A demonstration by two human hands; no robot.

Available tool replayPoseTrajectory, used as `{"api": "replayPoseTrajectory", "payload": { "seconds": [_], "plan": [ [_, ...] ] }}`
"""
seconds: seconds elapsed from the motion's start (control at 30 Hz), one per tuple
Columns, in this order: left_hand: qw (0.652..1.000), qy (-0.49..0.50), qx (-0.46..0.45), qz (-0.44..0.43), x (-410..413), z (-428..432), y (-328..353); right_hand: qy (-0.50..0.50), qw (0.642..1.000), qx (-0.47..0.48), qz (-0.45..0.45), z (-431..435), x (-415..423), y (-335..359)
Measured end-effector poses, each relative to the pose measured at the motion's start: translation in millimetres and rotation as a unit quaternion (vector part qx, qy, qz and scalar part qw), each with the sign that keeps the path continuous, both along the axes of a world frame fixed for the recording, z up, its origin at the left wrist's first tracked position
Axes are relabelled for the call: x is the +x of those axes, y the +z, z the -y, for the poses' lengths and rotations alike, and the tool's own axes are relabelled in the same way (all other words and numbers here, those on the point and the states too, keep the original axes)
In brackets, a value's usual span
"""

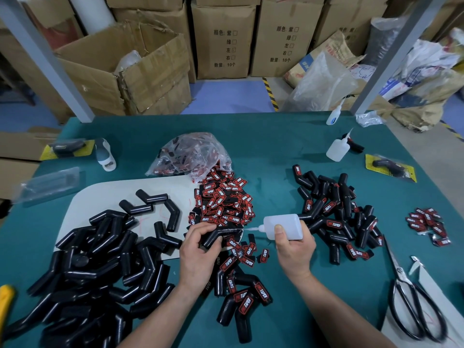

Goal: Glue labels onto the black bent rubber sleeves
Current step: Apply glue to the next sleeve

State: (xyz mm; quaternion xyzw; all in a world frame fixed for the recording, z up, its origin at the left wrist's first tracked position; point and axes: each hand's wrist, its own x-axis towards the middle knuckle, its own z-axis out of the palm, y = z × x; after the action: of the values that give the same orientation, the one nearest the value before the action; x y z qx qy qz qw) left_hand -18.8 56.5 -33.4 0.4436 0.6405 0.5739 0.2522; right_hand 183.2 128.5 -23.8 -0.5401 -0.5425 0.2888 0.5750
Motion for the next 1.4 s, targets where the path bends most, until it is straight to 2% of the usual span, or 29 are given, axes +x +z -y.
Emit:
{"api": "replayPoseTrajectory", "payload": {
  "seconds": [1.1,1.4],
  "plan": [
    [1.000,-0.017,-0.012,0.005,1.5,0.8,3.3,0.007,1.000,0.005,0.028,2.8,-2.5,6.2],
    [0.999,-0.024,-0.039,0.023,-1.6,0.7,-3.4,0.003,1.000,0.003,0.017,4.1,-1.6,7.9]
  ]
}}
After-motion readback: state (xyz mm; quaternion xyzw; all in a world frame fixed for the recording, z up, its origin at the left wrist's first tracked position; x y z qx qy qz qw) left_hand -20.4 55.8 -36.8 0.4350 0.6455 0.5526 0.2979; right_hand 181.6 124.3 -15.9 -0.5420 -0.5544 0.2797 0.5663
